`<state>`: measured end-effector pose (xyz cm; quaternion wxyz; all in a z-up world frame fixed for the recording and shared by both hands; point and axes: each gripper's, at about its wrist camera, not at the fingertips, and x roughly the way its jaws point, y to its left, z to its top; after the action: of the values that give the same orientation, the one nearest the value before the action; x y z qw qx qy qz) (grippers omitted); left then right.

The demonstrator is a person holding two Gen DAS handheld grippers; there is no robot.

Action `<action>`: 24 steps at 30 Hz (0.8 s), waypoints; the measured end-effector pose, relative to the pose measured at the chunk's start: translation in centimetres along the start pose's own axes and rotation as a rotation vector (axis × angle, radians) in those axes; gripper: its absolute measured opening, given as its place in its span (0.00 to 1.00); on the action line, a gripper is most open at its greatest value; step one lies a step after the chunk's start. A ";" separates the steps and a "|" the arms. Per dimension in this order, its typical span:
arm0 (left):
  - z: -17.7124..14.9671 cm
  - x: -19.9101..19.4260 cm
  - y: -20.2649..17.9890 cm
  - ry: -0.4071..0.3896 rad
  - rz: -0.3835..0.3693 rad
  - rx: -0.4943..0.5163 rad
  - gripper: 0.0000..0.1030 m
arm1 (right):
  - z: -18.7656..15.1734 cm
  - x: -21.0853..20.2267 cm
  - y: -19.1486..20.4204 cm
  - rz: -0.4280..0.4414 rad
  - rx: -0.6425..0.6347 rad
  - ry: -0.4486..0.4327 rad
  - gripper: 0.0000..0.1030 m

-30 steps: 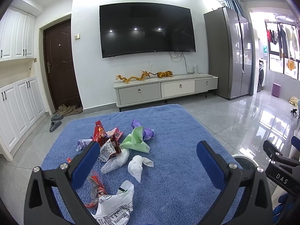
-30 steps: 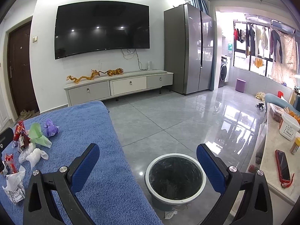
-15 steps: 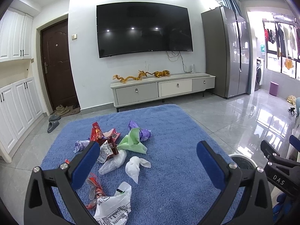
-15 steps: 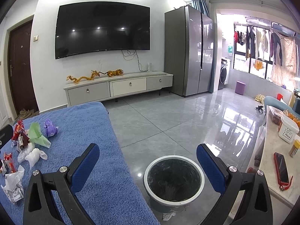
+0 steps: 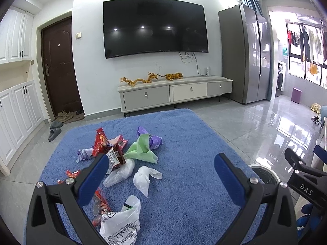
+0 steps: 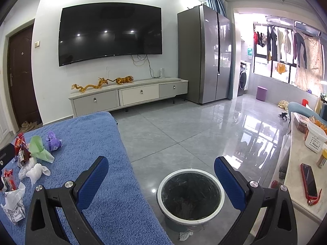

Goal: Collect trash

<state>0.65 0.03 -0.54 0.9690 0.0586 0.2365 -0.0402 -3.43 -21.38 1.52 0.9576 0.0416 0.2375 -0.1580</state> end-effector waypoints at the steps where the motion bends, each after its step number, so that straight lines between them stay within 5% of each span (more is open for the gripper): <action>1: -0.1 0.2 0.0 0.003 -0.002 0.002 1.00 | 0.0 0.2 0.1 -0.001 -0.002 0.005 1.00; 18: -0.1 2.7 -1.4 0.028 -0.109 0.070 1.00 | 0.3 3.3 0.0 -0.028 -0.056 0.118 1.00; 24: -0.7 2.6 0.7 0.013 -0.144 0.146 1.00 | 0.5 5.5 2.5 0.082 -0.118 0.194 1.00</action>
<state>2.65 0.66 -2.32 0.9552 0.1120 0.2428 -0.1266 2.20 -20.66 -0.60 0.9364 0.0098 0.3362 -0.0998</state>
